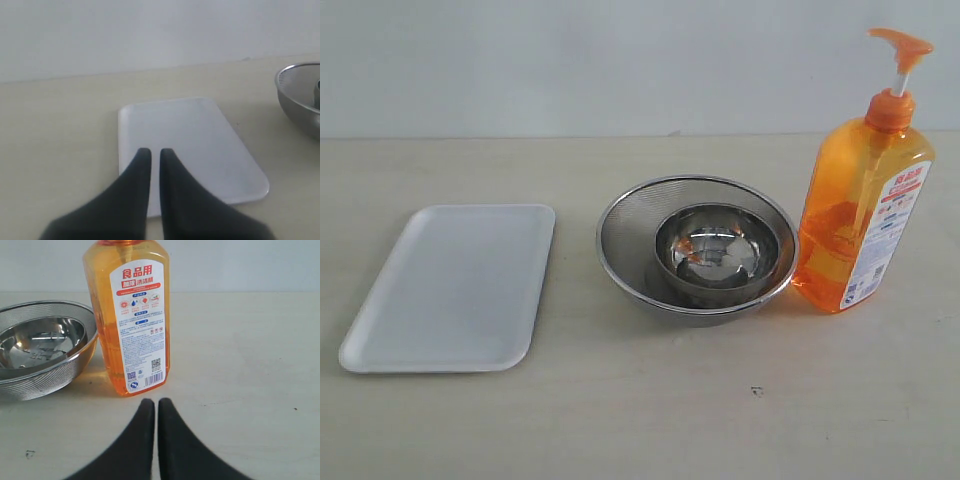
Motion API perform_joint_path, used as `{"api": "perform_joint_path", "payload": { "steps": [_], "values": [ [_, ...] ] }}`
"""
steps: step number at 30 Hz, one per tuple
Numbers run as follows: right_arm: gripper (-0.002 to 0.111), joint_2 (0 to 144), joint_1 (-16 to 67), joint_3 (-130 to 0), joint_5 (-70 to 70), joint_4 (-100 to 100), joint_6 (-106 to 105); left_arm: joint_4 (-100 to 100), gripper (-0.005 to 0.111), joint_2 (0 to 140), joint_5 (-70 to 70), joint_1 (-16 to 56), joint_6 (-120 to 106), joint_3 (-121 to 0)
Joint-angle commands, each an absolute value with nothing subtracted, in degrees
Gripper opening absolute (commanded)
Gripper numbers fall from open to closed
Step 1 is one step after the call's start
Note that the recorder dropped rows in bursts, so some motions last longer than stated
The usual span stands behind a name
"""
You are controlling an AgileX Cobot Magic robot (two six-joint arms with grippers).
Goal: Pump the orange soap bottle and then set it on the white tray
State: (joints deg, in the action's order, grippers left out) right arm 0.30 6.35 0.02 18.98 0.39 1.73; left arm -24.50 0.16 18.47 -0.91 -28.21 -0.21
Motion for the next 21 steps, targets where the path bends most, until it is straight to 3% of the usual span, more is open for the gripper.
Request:
{"api": "perform_joint_path", "payload": {
  "steps": [1,21],
  "values": [
    [0.000,0.00,6.22,0.00,18.62,0.43,1.58,-24.98,0.006,0.00,20.64,-1.11,-27.82,0.00],
    [0.000,0.00,6.22,0.00,18.62,0.43,1.58,-26.08,0.006,0.00,18.43,-1.11,-30.86,0.00]
  ]
}}
